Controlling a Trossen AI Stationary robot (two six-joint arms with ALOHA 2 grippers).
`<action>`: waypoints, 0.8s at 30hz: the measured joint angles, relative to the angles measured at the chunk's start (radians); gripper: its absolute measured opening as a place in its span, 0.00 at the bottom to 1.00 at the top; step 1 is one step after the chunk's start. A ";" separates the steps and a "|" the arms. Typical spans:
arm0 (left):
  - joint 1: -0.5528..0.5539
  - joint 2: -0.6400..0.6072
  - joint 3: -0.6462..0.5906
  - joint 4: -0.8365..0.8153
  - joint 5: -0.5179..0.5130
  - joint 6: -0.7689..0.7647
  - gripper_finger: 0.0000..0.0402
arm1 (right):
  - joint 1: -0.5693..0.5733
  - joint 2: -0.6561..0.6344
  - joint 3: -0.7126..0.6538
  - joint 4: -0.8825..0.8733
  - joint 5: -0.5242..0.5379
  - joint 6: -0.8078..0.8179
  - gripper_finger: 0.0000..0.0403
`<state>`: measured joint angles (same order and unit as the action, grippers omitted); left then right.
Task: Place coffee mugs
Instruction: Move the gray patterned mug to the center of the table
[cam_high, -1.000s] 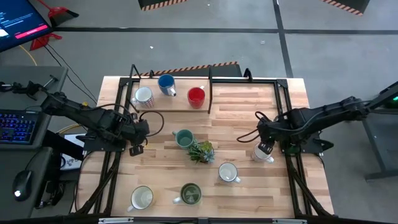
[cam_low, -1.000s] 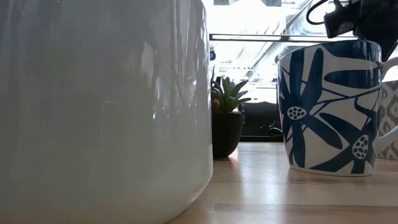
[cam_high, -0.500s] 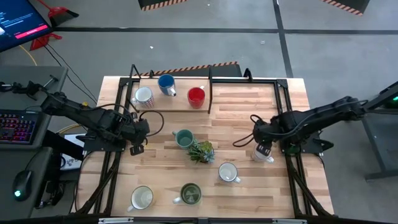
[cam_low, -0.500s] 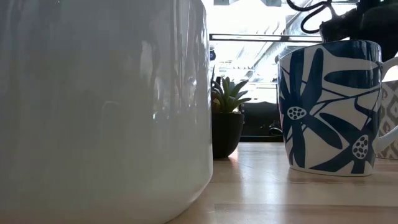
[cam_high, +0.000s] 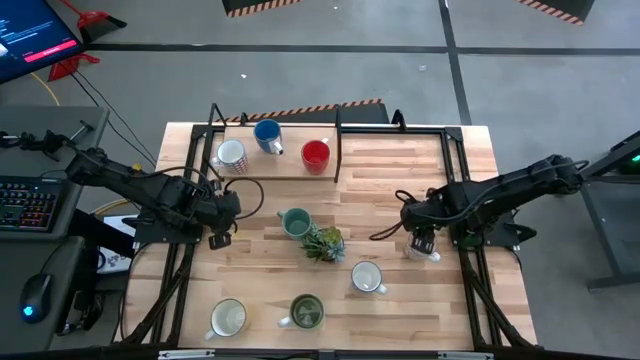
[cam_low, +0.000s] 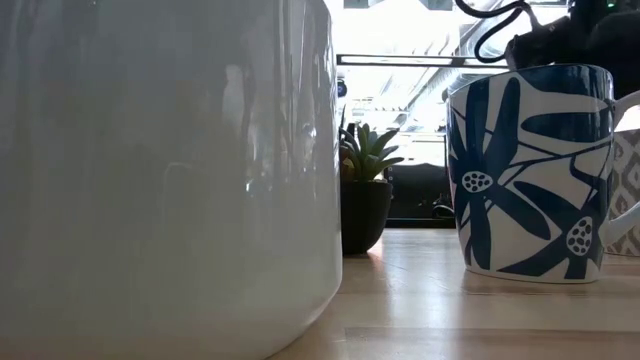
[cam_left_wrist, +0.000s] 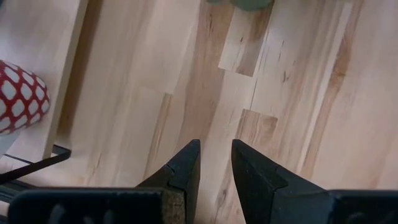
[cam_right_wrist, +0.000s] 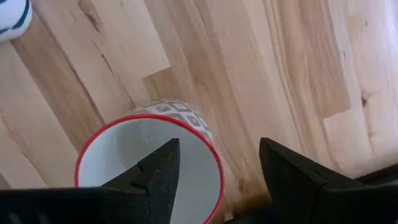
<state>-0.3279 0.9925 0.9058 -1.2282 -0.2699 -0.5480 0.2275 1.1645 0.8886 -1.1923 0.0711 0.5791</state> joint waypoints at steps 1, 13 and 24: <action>0.000 0.000 0.000 0.000 -0.004 0.000 0.20 | -0.002 0.000 0.000 0.000 0.000 -0.021 0.50; 0.000 0.000 0.000 0.000 -0.006 0.000 0.20 | -0.005 0.001 0.000 0.039 -0.014 -0.135 0.50; 0.000 0.000 0.000 0.004 -0.006 0.000 0.20 | -0.005 0.093 -0.001 0.072 -0.016 -0.187 0.50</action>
<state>-0.3282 0.9926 0.9058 -1.2240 -0.2760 -0.5480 0.2226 1.2571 0.8879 -1.1206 0.0555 0.3923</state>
